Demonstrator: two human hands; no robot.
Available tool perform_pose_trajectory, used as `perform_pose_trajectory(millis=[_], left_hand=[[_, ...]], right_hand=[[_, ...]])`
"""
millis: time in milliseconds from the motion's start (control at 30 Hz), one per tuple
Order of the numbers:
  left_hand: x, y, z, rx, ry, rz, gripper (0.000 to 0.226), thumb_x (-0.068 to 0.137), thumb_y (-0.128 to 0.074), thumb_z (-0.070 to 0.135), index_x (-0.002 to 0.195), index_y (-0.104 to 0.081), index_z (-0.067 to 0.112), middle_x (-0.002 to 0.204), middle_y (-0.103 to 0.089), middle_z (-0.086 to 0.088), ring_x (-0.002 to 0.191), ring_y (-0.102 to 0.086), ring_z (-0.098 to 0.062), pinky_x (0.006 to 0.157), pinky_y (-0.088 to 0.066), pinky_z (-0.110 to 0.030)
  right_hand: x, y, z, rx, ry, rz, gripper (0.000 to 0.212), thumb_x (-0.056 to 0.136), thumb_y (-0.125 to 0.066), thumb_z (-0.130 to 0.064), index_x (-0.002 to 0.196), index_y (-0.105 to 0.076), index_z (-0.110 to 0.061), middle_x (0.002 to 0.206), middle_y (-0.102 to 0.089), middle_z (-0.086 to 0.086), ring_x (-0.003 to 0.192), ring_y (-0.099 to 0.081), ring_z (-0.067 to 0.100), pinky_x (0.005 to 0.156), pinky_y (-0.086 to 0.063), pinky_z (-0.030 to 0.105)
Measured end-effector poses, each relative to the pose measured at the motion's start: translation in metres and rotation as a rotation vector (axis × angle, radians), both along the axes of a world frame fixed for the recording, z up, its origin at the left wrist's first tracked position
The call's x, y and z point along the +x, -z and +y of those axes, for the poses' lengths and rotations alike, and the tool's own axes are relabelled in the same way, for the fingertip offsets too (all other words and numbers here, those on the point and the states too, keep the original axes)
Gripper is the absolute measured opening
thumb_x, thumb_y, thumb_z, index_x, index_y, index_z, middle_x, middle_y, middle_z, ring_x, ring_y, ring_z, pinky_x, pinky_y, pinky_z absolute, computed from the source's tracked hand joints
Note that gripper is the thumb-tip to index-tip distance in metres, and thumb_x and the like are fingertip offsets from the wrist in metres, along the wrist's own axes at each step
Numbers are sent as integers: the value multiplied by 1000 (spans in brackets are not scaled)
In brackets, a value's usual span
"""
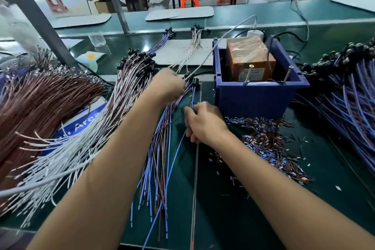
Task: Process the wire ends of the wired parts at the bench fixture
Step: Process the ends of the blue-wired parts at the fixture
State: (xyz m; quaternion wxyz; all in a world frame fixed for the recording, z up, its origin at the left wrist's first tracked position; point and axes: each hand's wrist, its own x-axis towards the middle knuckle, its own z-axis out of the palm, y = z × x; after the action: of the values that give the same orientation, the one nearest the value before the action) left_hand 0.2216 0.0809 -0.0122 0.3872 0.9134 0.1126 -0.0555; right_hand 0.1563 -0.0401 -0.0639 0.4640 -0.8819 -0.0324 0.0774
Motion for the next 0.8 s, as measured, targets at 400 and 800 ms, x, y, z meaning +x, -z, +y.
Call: perform_pose_trajectory(millis=[400,800], left_hand=[[-28,17,-35,337,86,-234,43,94,-68,39,63,-48,17,65,-51,-1,88,-62,-36,68,-37,-32],[-48,-5,-55,-507,-184,-448,46,111,-40,40,86,-67,12,73,-70,-3,55,-61,-13,54,-52,-31]], right_hand=[[-13,8,-8,123,48,-159,41,103,-47,-12,68,-66,-3,53,-67,14,35,-60,20,39,-53,29],[-14,10,-15,329,-67,-132,44,100,-63,-31,65,-58,-4,51,-44,5,44,-32,14,46,-26,27]])
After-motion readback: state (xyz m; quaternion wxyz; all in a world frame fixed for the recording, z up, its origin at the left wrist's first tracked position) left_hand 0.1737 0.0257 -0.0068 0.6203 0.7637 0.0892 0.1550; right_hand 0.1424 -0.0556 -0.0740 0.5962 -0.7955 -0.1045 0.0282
